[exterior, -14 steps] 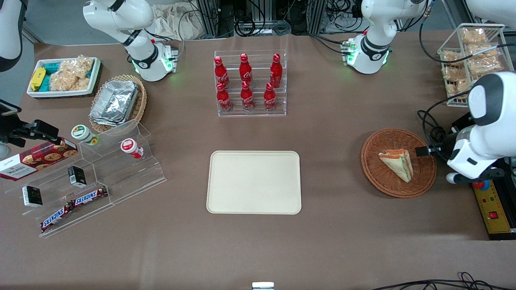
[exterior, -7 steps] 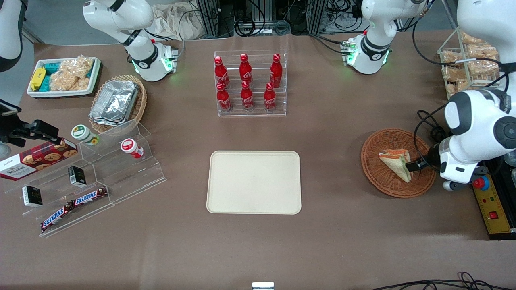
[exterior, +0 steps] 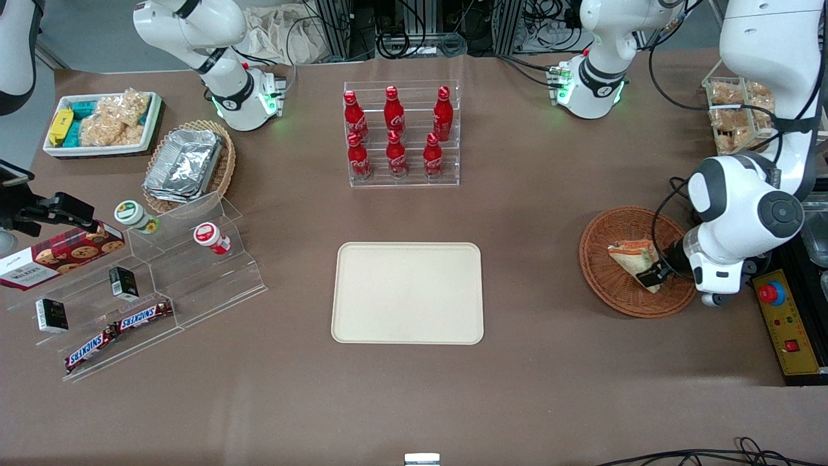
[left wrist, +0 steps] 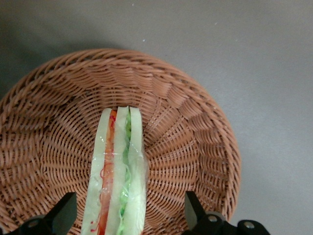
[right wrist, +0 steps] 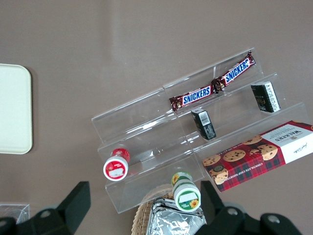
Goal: Place sandwich from basket to tray
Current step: 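Close the left gripper on the sandwich and lift it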
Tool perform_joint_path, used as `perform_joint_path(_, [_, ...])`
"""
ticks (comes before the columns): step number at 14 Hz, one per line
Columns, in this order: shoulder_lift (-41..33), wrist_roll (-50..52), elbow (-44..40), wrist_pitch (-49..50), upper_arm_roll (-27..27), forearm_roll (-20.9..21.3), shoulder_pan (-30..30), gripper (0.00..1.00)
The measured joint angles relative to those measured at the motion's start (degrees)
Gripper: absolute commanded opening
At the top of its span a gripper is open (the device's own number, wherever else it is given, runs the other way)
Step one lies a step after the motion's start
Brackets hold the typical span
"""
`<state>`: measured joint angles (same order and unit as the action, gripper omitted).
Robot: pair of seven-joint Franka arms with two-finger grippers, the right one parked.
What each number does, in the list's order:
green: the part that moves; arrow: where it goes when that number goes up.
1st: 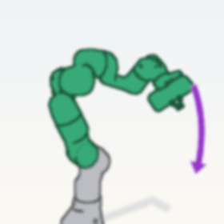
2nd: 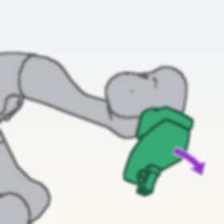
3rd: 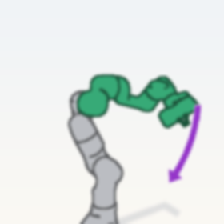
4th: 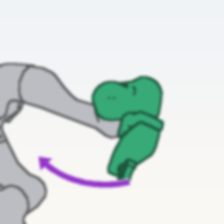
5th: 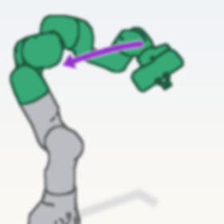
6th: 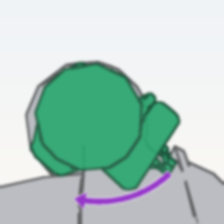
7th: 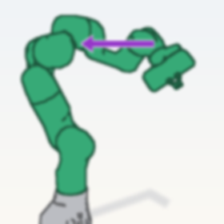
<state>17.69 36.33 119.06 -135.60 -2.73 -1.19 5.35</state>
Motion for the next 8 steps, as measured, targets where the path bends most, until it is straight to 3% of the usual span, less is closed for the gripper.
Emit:
perform_joint_path(4, [0.23,0.59,4.22,-5.26,0.06,-0.08,0.10,0.97])
perform_joint_path(6, [0.76,0.74,4.84,-6.70,0.12,-0.08,0.35,0.68])
perform_joint_path(8, [1.04,0.80,4.84,-7.05,0.12,-0.08,0.44,0.16])
